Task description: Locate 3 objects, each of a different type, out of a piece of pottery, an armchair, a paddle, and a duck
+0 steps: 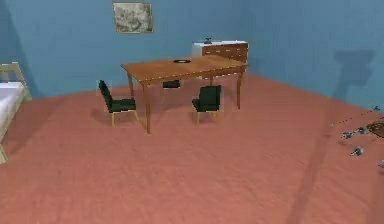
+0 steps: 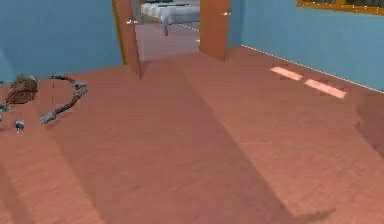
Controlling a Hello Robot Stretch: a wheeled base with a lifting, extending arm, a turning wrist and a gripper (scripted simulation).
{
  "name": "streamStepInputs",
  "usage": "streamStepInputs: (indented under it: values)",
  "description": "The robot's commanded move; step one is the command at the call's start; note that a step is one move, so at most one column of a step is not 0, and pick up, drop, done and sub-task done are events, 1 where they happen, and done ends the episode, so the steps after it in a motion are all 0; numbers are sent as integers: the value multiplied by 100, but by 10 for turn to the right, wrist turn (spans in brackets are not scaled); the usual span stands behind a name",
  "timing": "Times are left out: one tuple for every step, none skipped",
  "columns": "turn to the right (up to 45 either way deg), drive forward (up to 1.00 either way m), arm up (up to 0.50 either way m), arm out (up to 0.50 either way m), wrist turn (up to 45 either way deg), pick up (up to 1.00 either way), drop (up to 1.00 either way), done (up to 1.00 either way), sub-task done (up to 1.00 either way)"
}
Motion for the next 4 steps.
streamStepInputs:
  values:
    - [-450, 0, 0, 0, 0, 0, 0, 0, 0]
    - [-450, 0, 0, 0, 0, 0, 0, 0, 0]
    - [-270, 0, 0, 0, 0, 0, 0, 0, 0]
    - [0, 60, 0, 0, 0, 0, 0, 0, 0]
